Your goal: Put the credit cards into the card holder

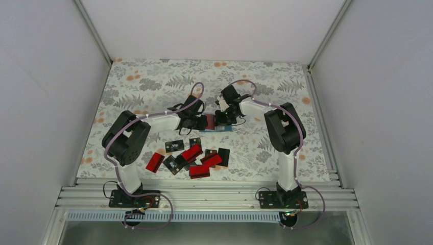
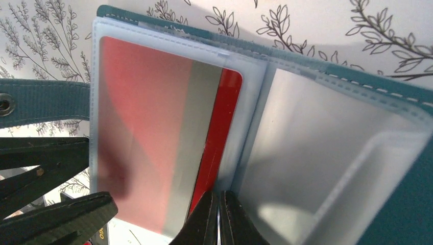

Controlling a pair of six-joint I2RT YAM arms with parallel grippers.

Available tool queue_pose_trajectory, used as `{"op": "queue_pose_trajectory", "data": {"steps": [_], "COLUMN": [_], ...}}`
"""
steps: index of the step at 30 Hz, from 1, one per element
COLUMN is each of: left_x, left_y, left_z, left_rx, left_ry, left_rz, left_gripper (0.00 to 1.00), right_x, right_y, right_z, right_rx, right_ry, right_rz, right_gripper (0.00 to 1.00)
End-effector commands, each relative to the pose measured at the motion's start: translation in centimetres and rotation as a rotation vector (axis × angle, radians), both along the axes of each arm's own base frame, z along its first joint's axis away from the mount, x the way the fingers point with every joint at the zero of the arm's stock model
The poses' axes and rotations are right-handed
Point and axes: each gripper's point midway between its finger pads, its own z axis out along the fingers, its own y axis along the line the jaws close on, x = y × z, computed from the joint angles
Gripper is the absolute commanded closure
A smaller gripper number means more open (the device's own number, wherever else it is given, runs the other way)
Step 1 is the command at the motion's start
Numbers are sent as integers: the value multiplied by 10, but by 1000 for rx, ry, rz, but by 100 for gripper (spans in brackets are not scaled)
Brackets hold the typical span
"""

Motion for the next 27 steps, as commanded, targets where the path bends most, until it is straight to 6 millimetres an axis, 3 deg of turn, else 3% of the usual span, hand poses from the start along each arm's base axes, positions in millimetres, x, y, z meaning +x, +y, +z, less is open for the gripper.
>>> {"op": "queue_pose_trajectory", "data": {"steps": [1, 11, 27], "left_x": [5, 7, 3], "left_y": [-4, -3, -9], "left_z": [1, 20, 13], "left_rx": [-7, -14, -26], "left_ry": [1, -28, -6], "left_rz": [2, 4, -13], "left_gripper": [69, 66, 66], "right_x": [-5, -5, -6], "right_y": [-5, -4, -4], "right_z": [-22, -22, -22], "right_rx": [-29, -25, -23], "right_ry": [31, 33, 37], "right_rz": [-1, 0, 3], "right_gripper": [96, 96, 96]}}
